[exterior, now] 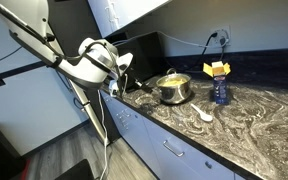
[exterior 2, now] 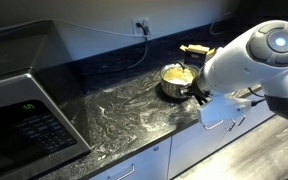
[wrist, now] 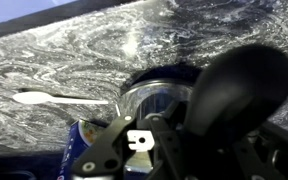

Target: Cover the pot and move it to the right

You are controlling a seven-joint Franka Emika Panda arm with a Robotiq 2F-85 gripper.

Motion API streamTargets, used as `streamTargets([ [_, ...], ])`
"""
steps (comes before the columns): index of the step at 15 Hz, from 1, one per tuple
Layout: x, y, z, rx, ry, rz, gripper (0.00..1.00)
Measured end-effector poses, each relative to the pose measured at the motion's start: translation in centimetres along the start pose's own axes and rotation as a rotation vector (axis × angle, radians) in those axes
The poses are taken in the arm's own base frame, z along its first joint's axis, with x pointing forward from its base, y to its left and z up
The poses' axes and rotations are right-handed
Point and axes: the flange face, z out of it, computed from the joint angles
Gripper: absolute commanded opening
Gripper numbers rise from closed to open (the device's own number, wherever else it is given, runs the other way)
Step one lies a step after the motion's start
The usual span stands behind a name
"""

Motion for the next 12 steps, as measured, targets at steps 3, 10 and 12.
streamTargets([
  [3, -0.4, 1.0, -1.2, -0.029, -0.005, 0.022, 0.03],
  [10, -1.0, 3.6, -3.9, -0.098, -0.011, 0.083, 0.03],
  [12, -0.9, 4.6, -4.5, -0.123, -0.011, 0.105, 0.03],
])
